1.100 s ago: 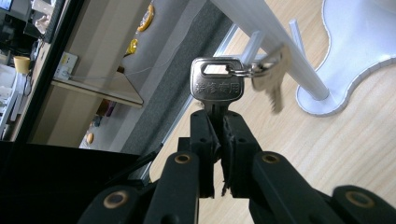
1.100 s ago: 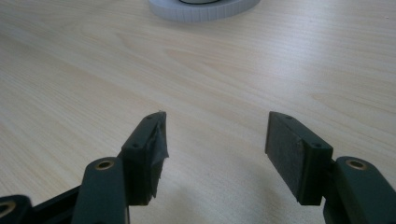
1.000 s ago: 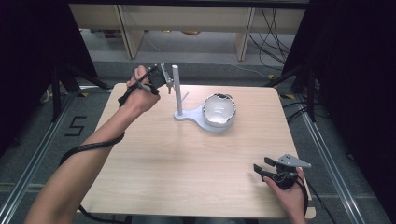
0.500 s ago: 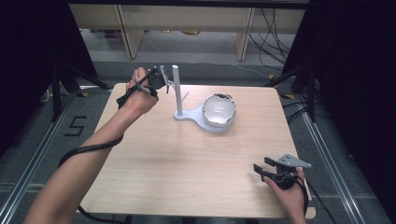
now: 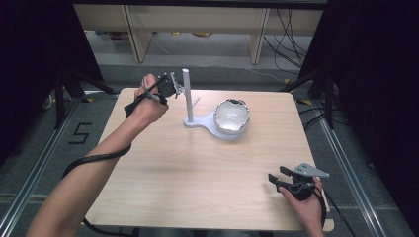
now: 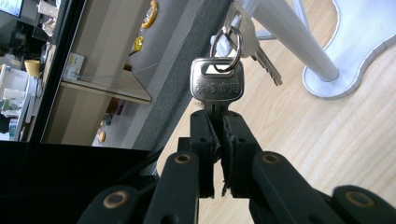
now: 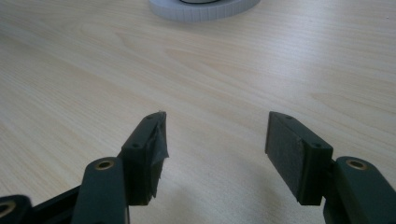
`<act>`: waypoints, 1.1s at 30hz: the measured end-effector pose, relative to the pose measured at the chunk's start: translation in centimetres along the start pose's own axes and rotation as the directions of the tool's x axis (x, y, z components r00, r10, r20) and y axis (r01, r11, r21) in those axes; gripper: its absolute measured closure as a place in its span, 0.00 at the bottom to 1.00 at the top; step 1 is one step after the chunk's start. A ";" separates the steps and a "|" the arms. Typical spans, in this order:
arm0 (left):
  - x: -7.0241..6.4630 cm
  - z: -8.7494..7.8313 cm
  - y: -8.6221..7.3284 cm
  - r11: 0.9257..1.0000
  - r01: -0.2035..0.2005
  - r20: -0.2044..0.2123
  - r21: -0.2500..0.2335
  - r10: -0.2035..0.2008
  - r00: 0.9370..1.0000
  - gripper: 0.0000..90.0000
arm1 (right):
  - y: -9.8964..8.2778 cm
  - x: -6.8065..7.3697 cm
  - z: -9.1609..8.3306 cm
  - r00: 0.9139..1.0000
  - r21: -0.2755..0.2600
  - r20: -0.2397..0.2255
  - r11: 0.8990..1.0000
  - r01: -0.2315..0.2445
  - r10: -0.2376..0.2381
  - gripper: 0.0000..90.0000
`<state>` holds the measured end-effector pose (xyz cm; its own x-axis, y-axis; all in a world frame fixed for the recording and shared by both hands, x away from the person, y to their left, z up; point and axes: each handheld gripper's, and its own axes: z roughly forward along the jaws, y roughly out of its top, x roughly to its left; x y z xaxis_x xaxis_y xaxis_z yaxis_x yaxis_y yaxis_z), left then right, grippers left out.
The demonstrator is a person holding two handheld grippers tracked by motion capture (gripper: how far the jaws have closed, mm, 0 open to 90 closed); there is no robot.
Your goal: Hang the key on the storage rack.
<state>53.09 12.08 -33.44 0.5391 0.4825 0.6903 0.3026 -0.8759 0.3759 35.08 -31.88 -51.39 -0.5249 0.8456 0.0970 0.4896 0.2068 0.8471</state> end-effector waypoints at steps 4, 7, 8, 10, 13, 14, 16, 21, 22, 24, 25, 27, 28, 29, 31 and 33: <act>-0.2 0.2 0.0 1.000 0.012 0.013 -0.002 -0.012 1.000 0.93 | 0.0 0.1 0.0 1.000 0.004 -0.004 1.000 -0.007 0.007 0.44; -0.4 0.4 -0.1 1.000 0.025 0.025 -0.007 -0.025 0.999 0.92 | 0.0 0.0 0.0 1.000 0.001 -0.002 1.000 -0.004 0.004 0.44; -0.4 0.4 -0.1 1.000 0.025 0.025 -0.007 -0.025 0.999 0.92 | 0.0 0.0 0.0 1.000 0.001 -0.002 1.000 -0.004 0.004 0.44; -0.4 0.5 -0.2 0.999 0.032 0.043 0.000 -0.032 0.999 0.88 | 0.0 0.0 -0.1 1.000 0.000 -0.002 1.000 -0.005 0.005 0.44; -0.5 0.5 -0.4 0.998 0.060 0.058 -0.017 -0.059 0.997 0.84 | 0.0 0.0 -0.1 1.000 0.000 -0.001 1.000 -0.002 0.002 0.44; -0.5 0.5 -0.4 0.998 0.060 0.058 -0.017 -0.059 0.997 0.83 | 0.0 0.0 0.0 1.000 0.000 -0.001 1.000 -0.003 0.003 0.44; -0.5 0.2 -0.8 0.994 0.096 0.076 -0.043 -0.093 0.993 0.78 | 0.0 0.0 0.0 1.000 0.000 -0.001 1.000 -0.003 0.003 0.44; -0.7 -0.6 -1.6 0.980 0.175 0.129 -0.094 -0.162 0.978 0.66 | 0.0 0.0 0.0 1.000 0.001 -0.003 1.000 -0.003 0.003 0.44; -0.8 -1.0 -2.2 0.966 0.227 0.156 -0.126 -0.207 0.966 0.63 | 0.0 0.0 0.0 1.000 0.001 -0.003 1.000 -0.002 0.002 0.44; -1.0 -1.4 -3.1 0.948 0.280 0.188 -0.152 -0.251 0.950 0.58 | 0.0 0.0 0.0 1.000 -0.001 -0.003 1.000 -0.001 0.001 0.44; -1.1 -1.6 -3.5 0.939 0.301 0.204 -0.164 -0.266 0.942 0.56 | 0.0 0.0 0.0 1.000 -0.001 -0.003 1.000 -0.001 0.001 0.44; -1.4 -1.9 -4.4 0.924 0.336 0.230 -0.181 -0.293 0.928 0.52 | 0.0 0.0 -0.1 1.000 0.003 -0.001 1.000 -0.002 0.002 0.44; -1.5 -2.1 -4.8 0.917 0.352 0.238 -0.187 -0.306 0.922 0.51 | 0.0 0.1 0.0 1.000 0.002 0.001 1.000 -0.003 0.003 0.44; -1.6 -2.3 -5.2 0.910 0.366 0.241 -0.195 -0.317 0.917 0.49 | 0.0 0.1 0.0 1.000 0.003 0.002 1.000 -0.003 0.003 0.44; -1.9 -2.8 -5.8 0.900 0.382 0.245 -0.211 -0.330 0.912 0.48 | 0.0 0.1 -0.1 1.000 0.009 0.002 1.000 0.001 -0.001 0.44; -2.0 -3.0 -6.2 0.894 0.389 0.246 -0.224 -0.334 0.910 0.47 | 0.0 0.1 0.0 1.000 0.003 0.003 1.000 -0.004 0.004 0.44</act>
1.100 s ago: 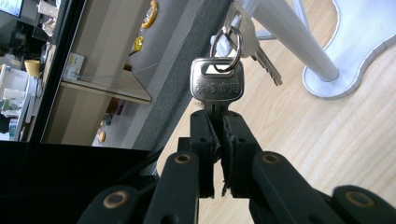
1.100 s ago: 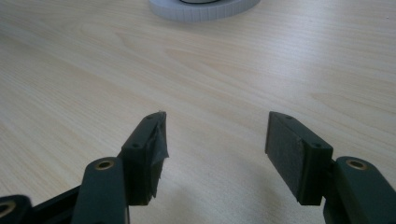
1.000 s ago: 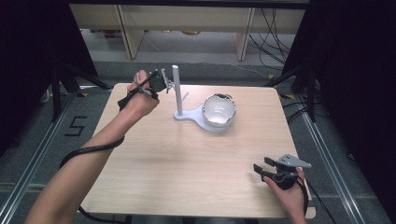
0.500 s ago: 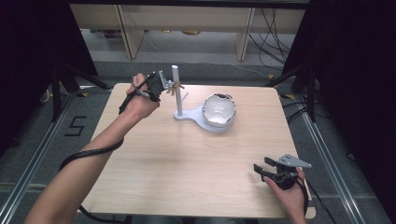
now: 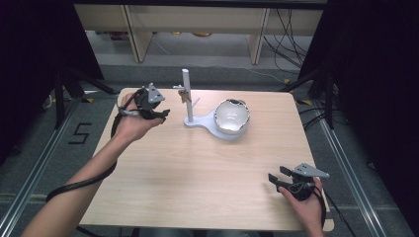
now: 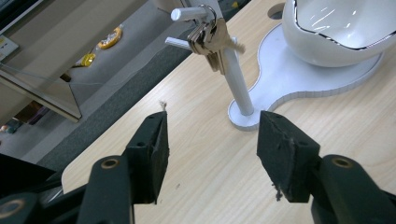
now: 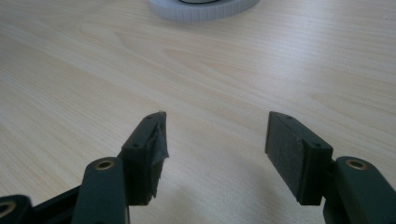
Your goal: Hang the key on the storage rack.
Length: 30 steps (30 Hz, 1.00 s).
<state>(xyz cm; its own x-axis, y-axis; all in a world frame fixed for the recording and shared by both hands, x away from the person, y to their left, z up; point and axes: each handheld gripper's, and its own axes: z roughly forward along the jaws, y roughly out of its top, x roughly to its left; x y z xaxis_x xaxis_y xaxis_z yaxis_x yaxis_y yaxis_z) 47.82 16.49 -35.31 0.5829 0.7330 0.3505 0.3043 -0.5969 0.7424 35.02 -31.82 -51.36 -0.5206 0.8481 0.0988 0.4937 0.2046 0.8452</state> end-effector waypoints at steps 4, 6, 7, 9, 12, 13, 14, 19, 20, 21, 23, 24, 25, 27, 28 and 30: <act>-0.5 -1.3 -1.6 0.999 0.031 0.015 -0.036 -0.030 0.999 0.43 | 0.0 -0.1 0.0 1.000 -0.004 -0.001 1.000 0.001 -0.001 0.44; -0.6 -1.8 -2.4 0.998 0.042 0.020 -0.046 -0.041 0.999 0.43 | 0.0 0.0 0.0 1.000 -0.005 -0.002 1.000 0.001 -0.001 0.44; -0.7 -2.1 -2.8 0.998 0.045 0.024 -0.049 -0.044 0.999 0.42 | 0.0 0.0 0.0 1.000 -0.002 -0.002 1.000 0.002 -0.002 0.44; -0.9 -2.6 -3.5 0.997 0.061 0.033 -0.054 -0.060 0.998 0.42 | 0.0 0.0 0.0 1.000 -0.009 -0.001 1.000 -0.001 0.001 0.44; -1.1 -3.2 -4.7 0.993 0.091 0.033 -0.078 -0.088 0.996 0.42 | 0.0 0.3 -0.2 0.999 0.022 -0.002 0.999 -0.048 0.048 0.44; -1.1 -3.2 -4.7 0.993 0.091 0.033 -0.078 -0.088 0.996 0.42 | 0.0 0.3 -0.2 0.999 0.022 -0.002 0.999 -0.048 0.048 0.44; -1.4 -3.4 -5.4 0.986 0.124 0.045 -0.108 -0.120 0.992 0.41 | 0.0 0.4 -0.1 0.999 0.016 -0.006 0.999 -0.051 0.051 0.44; -1.8 -4.3 -7.0 0.981 0.150 0.040 -0.125 -0.146 0.989 0.40 | -0.1 0.2 -0.1 0.999 0.007 -0.001 0.999 -0.043 0.043 0.44; -1.9 -4.4 -7.3 0.979 0.153 0.041 -0.135 -0.149 0.988 0.40 | 0.0 0.3 -0.2 0.999 0.012 0.004 0.999 -0.044 0.044 0.44; -1.9 -4.6 -7.6 0.978 0.157 0.038 -0.136 -0.153 0.988 0.40 | -0.1 0.2 -0.2 0.999 0.006 0.006 0.999 -0.031 0.031 0.44; -2.1 -4.9 -8.2 0.977 0.164 0.029 -0.140 -0.161 0.987 0.40 | -0.1 0.3 -0.2 0.999 0.009 0.004 0.999 -0.040 0.040 0.44; -2.2 -5.0 -8.5 0.974 0.171 0.030 -0.145 -0.169 0.985 0.40 | -0.1 0.3 -0.2 0.999 0.013 0.000 0.999 -0.050 0.050 0.44; -2.3 -5.1 -8.9 0.973 0.177 0.031 -0.149 -0.175 0.984 0.40 | -0.1 0.3 -0.2 0.999 0.014 0.002 0.999 -0.052 0.052 0.44; -2.6 -5.2 -9.7 0.970 0.189 0.030 -0.155 -0.187 0.982 0.40 | -0.1 0.3 -0.2 0.999 0.013 0.001 0.999 -0.052 0.052 0.44; -2.7 -5.2 -10.1 0.968 0.193 0.033 -0.161 -0.190 0.981 0.40 | -0.1 0.3 -0.2 0.999 0.007 0.001 0.999 -0.054 0.054 0.44; -3.0 -5.4 -10.9 0.966 0.198 0.022 -0.168 -0.197 0.980 0.40 | -0.1 0.3 -0.2 0.999 0.006 0.001 0.999 -0.054 0.054 0.44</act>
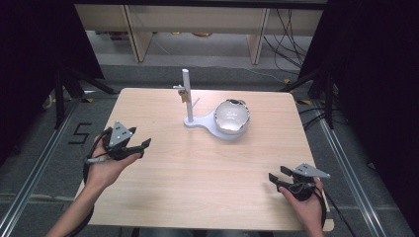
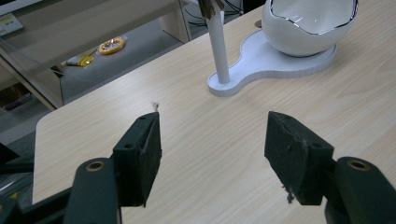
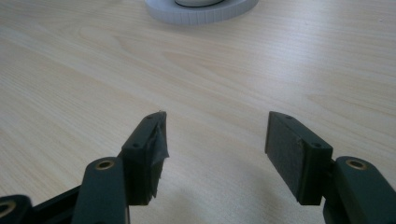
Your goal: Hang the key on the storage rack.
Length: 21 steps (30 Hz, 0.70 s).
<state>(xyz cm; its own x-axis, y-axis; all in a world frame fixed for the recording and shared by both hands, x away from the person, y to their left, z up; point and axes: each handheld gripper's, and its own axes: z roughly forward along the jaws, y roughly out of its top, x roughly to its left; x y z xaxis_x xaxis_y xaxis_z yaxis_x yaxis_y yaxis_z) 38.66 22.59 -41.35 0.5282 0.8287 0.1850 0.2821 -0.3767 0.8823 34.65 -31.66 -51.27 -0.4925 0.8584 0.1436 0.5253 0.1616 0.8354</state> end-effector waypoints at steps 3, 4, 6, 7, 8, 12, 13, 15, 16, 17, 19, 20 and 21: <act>-0.2 -0.2 -1.1 0.999 0.031 -0.008 -0.013 -0.031 0.999 0.40 | 0.0 0.0 0.0 1.000 -0.004 -0.002 1.000 0.002 -0.002 0.44; -0.5 -0.3 -2.3 0.998 0.062 -0.015 -0.018 -0.062 0.998 0.40 | 0.0 -0.1 0.0 1.000 -0.004 0.000 1.000 0.006 -0.006 0.44; -0.8 -0.4 -3.6 0.996 0.087 -0.031 -0.019 -0.088 0.996 0.40 | 0.0 0.0 0.0 1.000 0.005 -0.002 1.000 0.001 -0.001 0.44; -0.9 -0.3 -4.3 0.995 0.096 -0.036 -0.018 -0.097 0.995 0.40 | 0.0 0.0 0.0 1.000 0.007 0.000 1.000 0.002 -0.002 0.44; -1.0 -0.3 -4.9 0.994 0.112 -0.039 -0.015 -0.113 0.993 0.40 | 0.0 0.0 0.0 1.000 0.001 0.002 1.000 0.002 -0.002 0.44; -1.1 -0.3 -7.5 0.988 0.156 -0.052 -0.009 -0.156 0.986 0.40 | 0.0 -0.2 0.0 1.000 -0.008 -0.002 1.000 0.017 -0.017 0.44; -1.1 -0.3 -7.5 0.988 0.156 -0.052 -0.009 -0.156 0.986 0.40 | 0.1 -0.4 0.0 0.999 -0.019 0.002 0.998 0.053 -0.053 0.44; -1.2 -0.3 -9.3 0.982 0.187 -0.068 -0.019 -0.188 0.980 0.40 | 0.1 -0.4 0.1 0.999 -0.020 0.006 0.999 0.048 -0.048 0.44; -1.3 -0.2 -9.9 0.979 0.203 -0.071 -0.030 -0.205 0.976 0.40 | 0.1 -0.4 0.1 0.999 -0.021 0.003 0.998 0.053 -0.053 0.44; -1.3 -0.2 -10.4 0.977 0.212 -0.076 -0.040 -0.214 0.974 0.40 | 0.0 -0.4 0.1 0.999 -0.018 0.005 0.999 0.048 -0.048 0.44; -1.4 -0.2 -10.9 0.976 0.214 -0.083 -0.044 -0.217 0.973 0.39 | 0.0 -0.3 0.1 0.999 -0.018 0.006 0.999 0.049 -0.048 0.44; -1.5 -0.1 -11.8 0.975 0.214 -0.101 -0.062 -0.219 0.971 0.39 | 0.0 -0.4 0.1 0.999 -0.019 0.005 0.999 0.049 -0.049 0.44; -1.6 0.0 -12.1 0.974 0.215 -0.107 -0.068 -0.222 0.969 0.39 | 0.1 -0.4 0.1 0.999 -0.023 0.001 0.999 0.049 -0.049 0.44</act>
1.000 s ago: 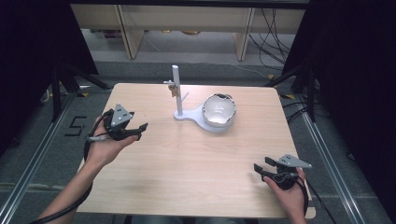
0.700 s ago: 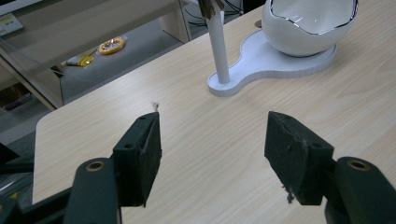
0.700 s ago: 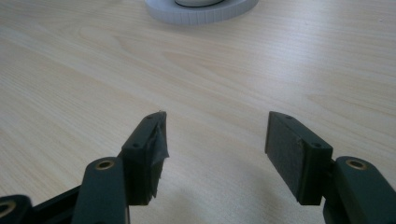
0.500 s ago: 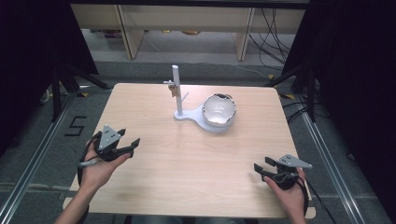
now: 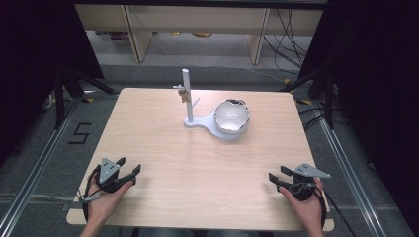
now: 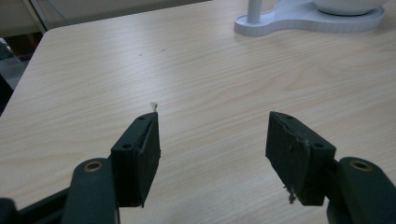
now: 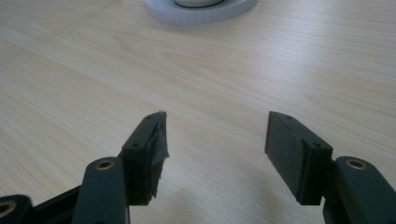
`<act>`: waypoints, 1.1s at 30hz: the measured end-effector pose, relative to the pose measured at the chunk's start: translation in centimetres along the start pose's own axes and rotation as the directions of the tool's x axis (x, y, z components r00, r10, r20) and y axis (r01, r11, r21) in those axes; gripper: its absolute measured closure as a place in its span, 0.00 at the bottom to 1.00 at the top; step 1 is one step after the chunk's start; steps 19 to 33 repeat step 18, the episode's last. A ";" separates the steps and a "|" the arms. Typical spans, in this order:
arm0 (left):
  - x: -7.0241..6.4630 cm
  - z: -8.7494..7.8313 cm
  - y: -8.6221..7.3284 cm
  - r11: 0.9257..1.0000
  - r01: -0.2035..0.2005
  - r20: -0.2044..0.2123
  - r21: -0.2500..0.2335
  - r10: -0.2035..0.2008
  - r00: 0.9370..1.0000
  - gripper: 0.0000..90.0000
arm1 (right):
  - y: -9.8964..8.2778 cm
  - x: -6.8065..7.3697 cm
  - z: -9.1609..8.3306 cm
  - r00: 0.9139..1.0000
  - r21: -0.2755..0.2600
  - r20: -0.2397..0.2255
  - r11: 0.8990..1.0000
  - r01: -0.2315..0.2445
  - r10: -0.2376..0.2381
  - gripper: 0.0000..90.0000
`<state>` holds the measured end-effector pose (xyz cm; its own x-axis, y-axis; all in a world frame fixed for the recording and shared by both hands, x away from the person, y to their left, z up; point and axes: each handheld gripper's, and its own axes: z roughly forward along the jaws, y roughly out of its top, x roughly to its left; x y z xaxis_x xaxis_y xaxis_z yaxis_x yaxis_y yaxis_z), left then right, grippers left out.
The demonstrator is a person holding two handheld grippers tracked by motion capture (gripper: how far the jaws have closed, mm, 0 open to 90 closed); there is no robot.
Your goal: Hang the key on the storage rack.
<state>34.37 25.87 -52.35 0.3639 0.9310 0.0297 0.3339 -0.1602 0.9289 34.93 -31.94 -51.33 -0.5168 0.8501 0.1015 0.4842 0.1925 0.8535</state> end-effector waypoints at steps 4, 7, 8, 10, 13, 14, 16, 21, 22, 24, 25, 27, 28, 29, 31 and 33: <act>0.0 -0.1 -0.1 0.999 0.006 -0.016 -0.039 -0.006 1.000 0.37 | 0.0 -0.1 -0.1 1.000 0.004 -0.001 1.000 0.004 -0.004 0.44; -0.2 -0.3 -0.1 0.999 -0.015 -0.034 -0.045 0.013 0.999 0.36 | 0.0 0.0 0.0 1.000 0.007 0.000 1.000 0.014 -0.014 0.44; -0.4 -0.3 -0.1 0.999 -0.025 -0.035 -0.048 0.023 0.999 0.36 | 0.0 0.0 0.0 1.000 0.009 -0.003 1.000 0.013 -0.013 0.44; -0.5 -0.3 -0.2 0.997 -0.045 -0.035 -0.057 0.043 0.998 0.36 | -0.1 0.2 0.2 1.000 0.011 -0.001 1.000 -0.018 0.018 0.45; -0.6 -0.3 -0.2 0.997 -0.046 -0.038 -0.062 0.043 0.998 0.36 | 0.0 0.2 0.0 0.999 0.018 -0.007 0.999 -0.035 0.035 0.45; -0.5 -0.3 -0.2 0.997 -0.042 -0.038 -0.063 0.040 0.999 0.36 | -0.1 0.1 0.1 1.000 0.010 -0.006 1.000 -0.020 0.020 0.45; -0.5 -0.4 -0.2 0.997 -0.033 -0.039 -0.063 0.031 0.999 0.36 | 0.0 0.1 0.0 1.000 0.011 -0.011 1.000 -0.028 0.028 0.45; -0.3 -0.4 -0.2 0.997 -0.017 -0.033 -0.071 0.015 0.999 0.36 | 0.0 0.0 0.0 1.000 0.009 -0.015 1.000 -0.020 0.021 0.45; -0.3 -0.4 -0.2 0.997 -0.017 -0.033 -0.071 0.015 0.999 0.36 | 0.0 0.0 0.0 1.000 0.009 -0.015 1.000 -0.020 0.021 0.45; -0.3 -0.4 -0.2 0.997 -0.017 -0.033 -0.071 0.015 0.999 0.36 | 0.0 0.0 0.0 1.000 0.009 -0.015 1.000 -0.020 0.021 0.45; -0.3 -0.4 -0.2 0.997 -0.017 -0.033 -0.071 0.015 0.999 0.36 | 0.0 0.0 0.0 1.000 0.009 -0.015 1.000 -0.020 0.021 0.45; -0.3 -0.4 -0.2 0.997 -0.017 -0.033 -0.071 0.015 0.999 0.36 | 0.0 0.0 0.0 1.000 0.009 -0.015 1.000 -0.020 0.021 0.45; -0.3 -0.4 -0.2 0.997 -0.017 -0.033 -0.071 0.015 0.999 0.36 | 0.0 0.0 0.0 1.000 0.009 -0.015 1.000 -0.020 0.021 0.45; -0.3 -0.4 -0.2 0.997 -0.017 -0.033 -0.071 0.015 0.999 0.36 | 0.0 0.0 0.0 1.000 0.009 -0.015 1.000 -0.020 0.021 0.45; -0.3 -0.4 -0.2 0.997 -0.017 -0.033 -0.071 0.015 0.999 0.36 | 0.0 0.0 0.0 1.000 0.009 -0.015 1.000 -0.020 0.021 0.45; -0.3 -0.4 -0.2 0.997 -0.017 -0.033 -0.071 0.015 0.999 0.36 | 0.0 0.0 0.0 1.000 0.009 -0.015 1.000 -0.020 0.021 0.45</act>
